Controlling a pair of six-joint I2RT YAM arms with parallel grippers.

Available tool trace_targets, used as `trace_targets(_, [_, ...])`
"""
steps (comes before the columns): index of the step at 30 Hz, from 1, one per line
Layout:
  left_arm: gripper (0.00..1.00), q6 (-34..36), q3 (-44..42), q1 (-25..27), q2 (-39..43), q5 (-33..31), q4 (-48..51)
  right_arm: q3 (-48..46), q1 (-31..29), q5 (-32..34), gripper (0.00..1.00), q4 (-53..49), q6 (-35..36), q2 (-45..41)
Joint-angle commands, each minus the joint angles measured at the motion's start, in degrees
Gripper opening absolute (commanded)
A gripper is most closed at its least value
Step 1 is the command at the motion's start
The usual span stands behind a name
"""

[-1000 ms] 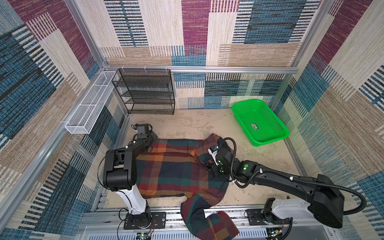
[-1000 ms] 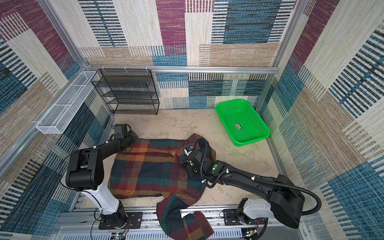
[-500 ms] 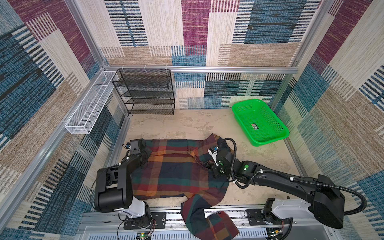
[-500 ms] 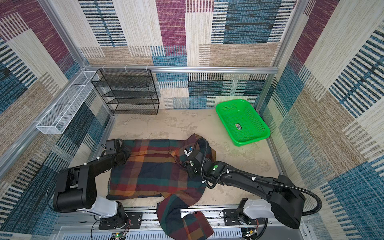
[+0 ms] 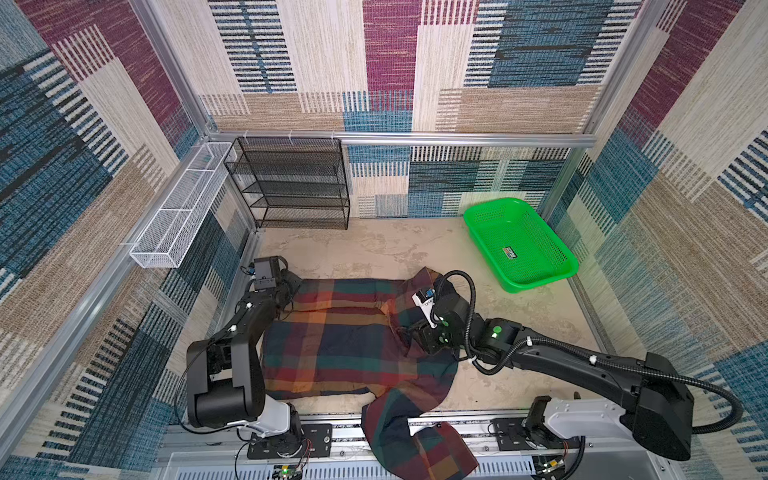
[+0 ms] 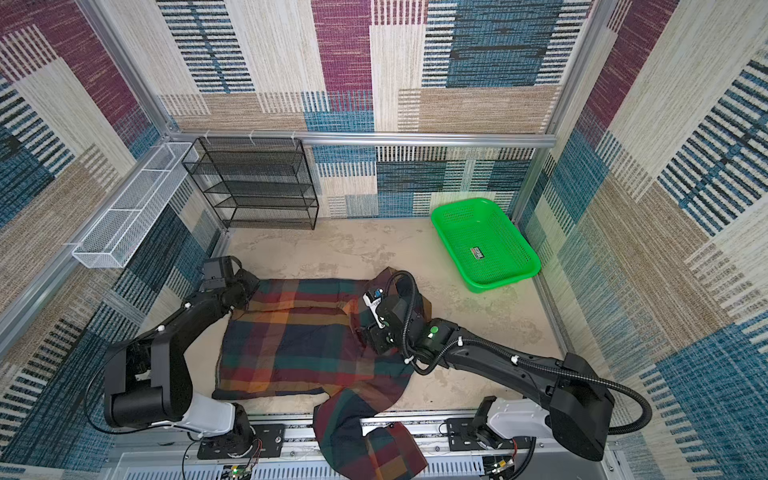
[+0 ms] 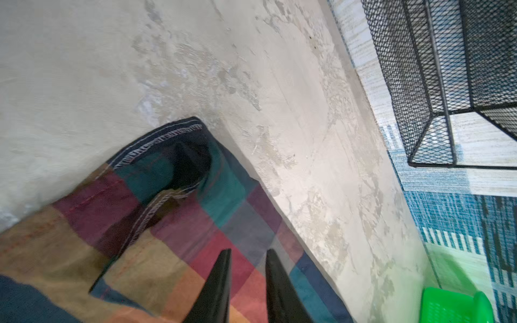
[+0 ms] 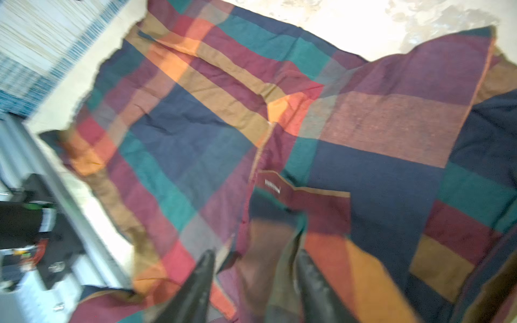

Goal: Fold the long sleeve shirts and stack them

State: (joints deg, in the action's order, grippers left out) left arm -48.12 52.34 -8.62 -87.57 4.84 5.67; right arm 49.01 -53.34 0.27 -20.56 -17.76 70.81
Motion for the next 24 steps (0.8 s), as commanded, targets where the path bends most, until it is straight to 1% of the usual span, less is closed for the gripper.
trace_targets(1, [0.28, 3.33, 4.67, -0.08, -2.23, 2.39, 8.35, 3.5, -0.09, -8.25, 0.7, -0.72, 0.93, -1.08])
trace_targets(2, [0.29, 3.72, 6.12, -0.08, -2.58, 2.93, 10.17, 4.58, -0.1, -7.94, 0.71, -1.75, -0.1, -0.98])
trace_targets(4, [0.32, 5.07, 8.6, -0.08, -2.36, 5.31, 12.28, 5.79, 0.47, -3.58, 0.76, -4.26, -3.14, -1.2])
trace_targets(6, [0.35, 6.12, 10.52, -0.08, -1.54, 6.65, 15.19, 5.56, 1.68, -2.03, 0.77, -5.34, -3.32, -0.58])
trace_targets(7, [0.39, 7.31, 11.31, -0.08, -1.08, 7.55, 16.22, 5.25, 2.65, -1.86, 0.78, -5.73, -2.82, 0.4])
trace_targets(9, [0.42, 9.44, 12.71, -0.08, -0.27, 7.81, 20.11, 5.79, 4.56, -2.65, 0.76, -7.02, -2.11, 3.95])
trace_targets(12, [0.5, 12.23, 11.89, -0.08, 2.52, 7.6, 22.66, 7.45, 4.83, -0.45, 0.75, -7.94, 0.11, 10.75])
trace_targets(15, [0.58, 13.04, 9.37, -0.08, 5.68, 7.33, 22.86, 9.54, 5.49, 2.89, 0.75, -9.32, 0.71, 17.36])
trace_targets(18, [0.59, 13.76, 7.28, -0.17, 8.12, 8.14, 22.56, 8.43, 6.96, 1.78, 0.73, -7.99, 0.49, 20.99])
trace_targets(20, [0.59, 14.91, 7.08, -0.17, 9.08, 8.04, 23.53, 7.15, 7.77, -0.59, 0.67, -6.65, 0.92, 22.92])
trace_targets(24, [0.59, 15.6, 5.89, -0.16, 10.77, 6.99, 22.81, 5.91, 7.81, -1.42, 0.56, -4.31, 1.75, 25.46])
